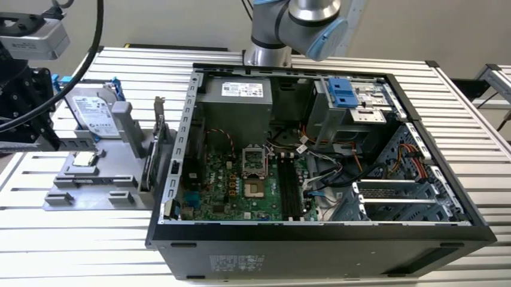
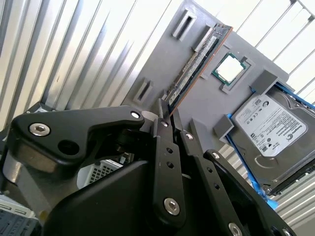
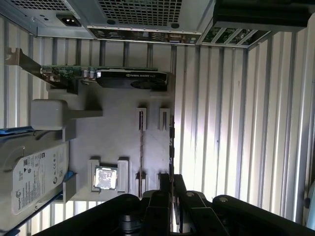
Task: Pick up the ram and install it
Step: 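Pick up the ram and move it above insertion slot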
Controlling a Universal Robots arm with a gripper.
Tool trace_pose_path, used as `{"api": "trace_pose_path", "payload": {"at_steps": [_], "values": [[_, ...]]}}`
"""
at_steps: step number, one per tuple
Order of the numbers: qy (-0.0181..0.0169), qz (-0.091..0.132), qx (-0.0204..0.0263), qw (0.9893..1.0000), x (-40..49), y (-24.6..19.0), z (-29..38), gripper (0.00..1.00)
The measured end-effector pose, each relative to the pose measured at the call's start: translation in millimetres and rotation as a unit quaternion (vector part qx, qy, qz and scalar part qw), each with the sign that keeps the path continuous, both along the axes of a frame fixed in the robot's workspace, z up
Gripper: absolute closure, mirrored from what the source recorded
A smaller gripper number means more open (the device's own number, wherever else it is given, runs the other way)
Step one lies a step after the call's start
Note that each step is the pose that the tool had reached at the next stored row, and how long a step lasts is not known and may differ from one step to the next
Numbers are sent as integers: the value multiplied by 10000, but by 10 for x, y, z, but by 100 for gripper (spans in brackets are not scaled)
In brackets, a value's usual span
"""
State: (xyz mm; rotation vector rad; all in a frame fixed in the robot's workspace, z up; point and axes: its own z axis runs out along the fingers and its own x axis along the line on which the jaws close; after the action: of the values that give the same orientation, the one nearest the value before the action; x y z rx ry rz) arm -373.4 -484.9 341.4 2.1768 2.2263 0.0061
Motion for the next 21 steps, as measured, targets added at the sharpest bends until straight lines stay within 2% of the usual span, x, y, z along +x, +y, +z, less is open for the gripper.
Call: {"api": "trace_pose_path", "payload": {"at_steps": [21], "values": [[0, -30, 0, 10000, -12, 0, 61, 100]]}}
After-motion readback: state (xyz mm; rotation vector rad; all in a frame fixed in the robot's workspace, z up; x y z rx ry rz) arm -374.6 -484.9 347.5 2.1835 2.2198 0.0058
